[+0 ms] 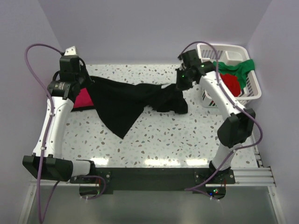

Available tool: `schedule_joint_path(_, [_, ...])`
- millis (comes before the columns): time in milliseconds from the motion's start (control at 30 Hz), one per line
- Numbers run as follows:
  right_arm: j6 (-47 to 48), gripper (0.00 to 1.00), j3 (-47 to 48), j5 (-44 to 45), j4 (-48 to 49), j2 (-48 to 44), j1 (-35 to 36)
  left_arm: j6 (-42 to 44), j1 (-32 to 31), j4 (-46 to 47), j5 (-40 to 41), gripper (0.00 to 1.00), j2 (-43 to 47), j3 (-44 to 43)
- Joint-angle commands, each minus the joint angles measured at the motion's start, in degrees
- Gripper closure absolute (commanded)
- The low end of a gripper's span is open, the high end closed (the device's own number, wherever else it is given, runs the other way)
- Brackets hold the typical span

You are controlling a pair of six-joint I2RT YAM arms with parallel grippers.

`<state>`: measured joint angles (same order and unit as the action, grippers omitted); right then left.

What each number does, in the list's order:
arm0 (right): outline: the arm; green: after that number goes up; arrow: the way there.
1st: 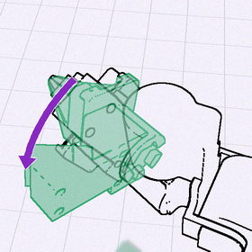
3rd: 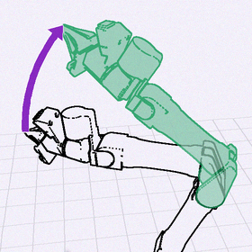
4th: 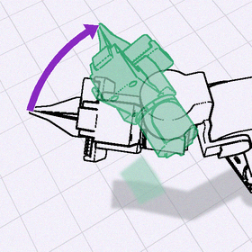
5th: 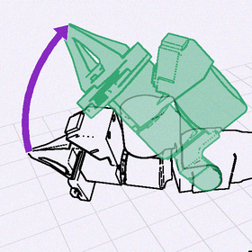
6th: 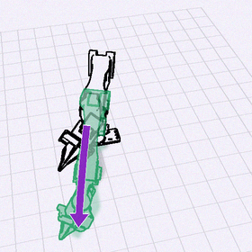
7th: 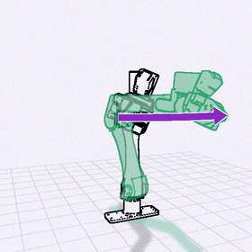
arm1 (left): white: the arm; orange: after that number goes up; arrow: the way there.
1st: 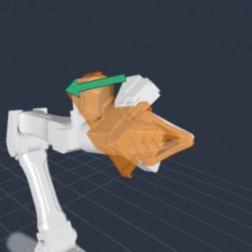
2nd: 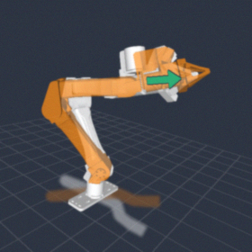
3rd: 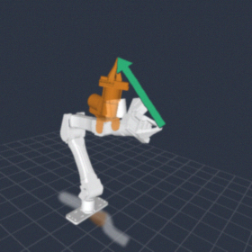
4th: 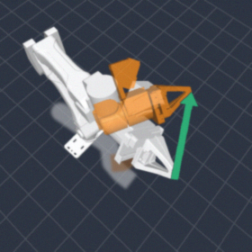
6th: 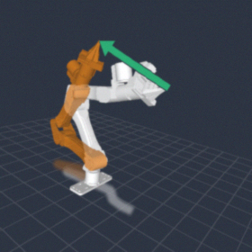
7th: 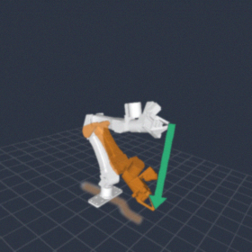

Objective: Fold and stack the t-shirts
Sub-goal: Flatten the tshirt out

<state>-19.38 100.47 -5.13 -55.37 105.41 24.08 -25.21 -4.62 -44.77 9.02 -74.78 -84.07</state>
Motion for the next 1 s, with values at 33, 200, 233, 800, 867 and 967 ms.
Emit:
schedule_joint_path(33, [3.55, 1.00, 9.66, 7.58, -10.18, -9.33, -3.77, 1.75, 2.33, 2.67, 5.31, 1.00, 2.09, -6.28])
schedule_joint_path(200, [2.59, 1.00, -0.23, 15.91, -12.82, -18.73, -4.91, -0.10, 3.04, 2.68, 7.86, 1.00, 8.32, -1.11])
schedule_joint_path(233, [1.63, 1.00, -2.88, 16.89, -12.92, -20.14, -5.26, -0.27, 3.04, 2.50, 7.68, 1.00, 9.56, 0.39])
schedule_joint_path(800, [-4.26, 0.35, -29.36, 3.56, 2.19, -25.61, 5.42, -2.83, 2.95, 7.95, -15.17, 1.00, 18.54, 39.69])
schedule_joint_path(867, [-5.75, 0.36, -31.02, 1.36, 4.47, -23.93, 9.22, -1.95, 2.95, 8.12, -15.17, 1.00, 17.48, 39.60])
schedule_joint_path(967, [-7.43, 0.36, -33.83, -1.29, 10.54, -22.10, 16.25, -0.81, 2.95, 8.30, -14.91, 1.00, 16.07, 39.42])
